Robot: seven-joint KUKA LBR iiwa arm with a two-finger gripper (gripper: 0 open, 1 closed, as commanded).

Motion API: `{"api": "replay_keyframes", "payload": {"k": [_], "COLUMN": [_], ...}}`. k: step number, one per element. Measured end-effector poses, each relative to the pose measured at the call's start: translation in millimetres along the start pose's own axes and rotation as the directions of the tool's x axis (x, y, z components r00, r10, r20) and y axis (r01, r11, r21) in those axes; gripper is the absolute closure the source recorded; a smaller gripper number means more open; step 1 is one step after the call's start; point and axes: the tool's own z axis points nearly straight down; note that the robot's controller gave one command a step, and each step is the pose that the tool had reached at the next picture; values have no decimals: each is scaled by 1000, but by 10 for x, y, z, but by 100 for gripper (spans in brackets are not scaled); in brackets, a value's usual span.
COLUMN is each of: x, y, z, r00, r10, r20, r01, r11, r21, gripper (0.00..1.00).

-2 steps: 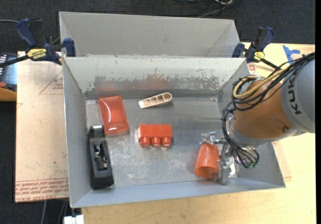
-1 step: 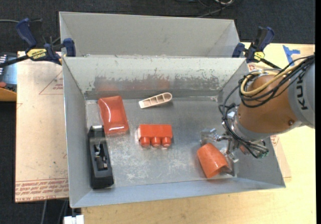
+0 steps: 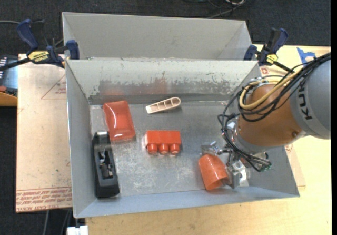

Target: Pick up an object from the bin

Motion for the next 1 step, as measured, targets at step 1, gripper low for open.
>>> {"api": "replay_keyframes", "payload": {"k": [1], "x": [-1], "y": [0], "z": [-2], "r00": [1000], "r10": [0], "r20": [0], "r01": [0], "r11": [1000], "r21": [0], "gripper": [100]}}
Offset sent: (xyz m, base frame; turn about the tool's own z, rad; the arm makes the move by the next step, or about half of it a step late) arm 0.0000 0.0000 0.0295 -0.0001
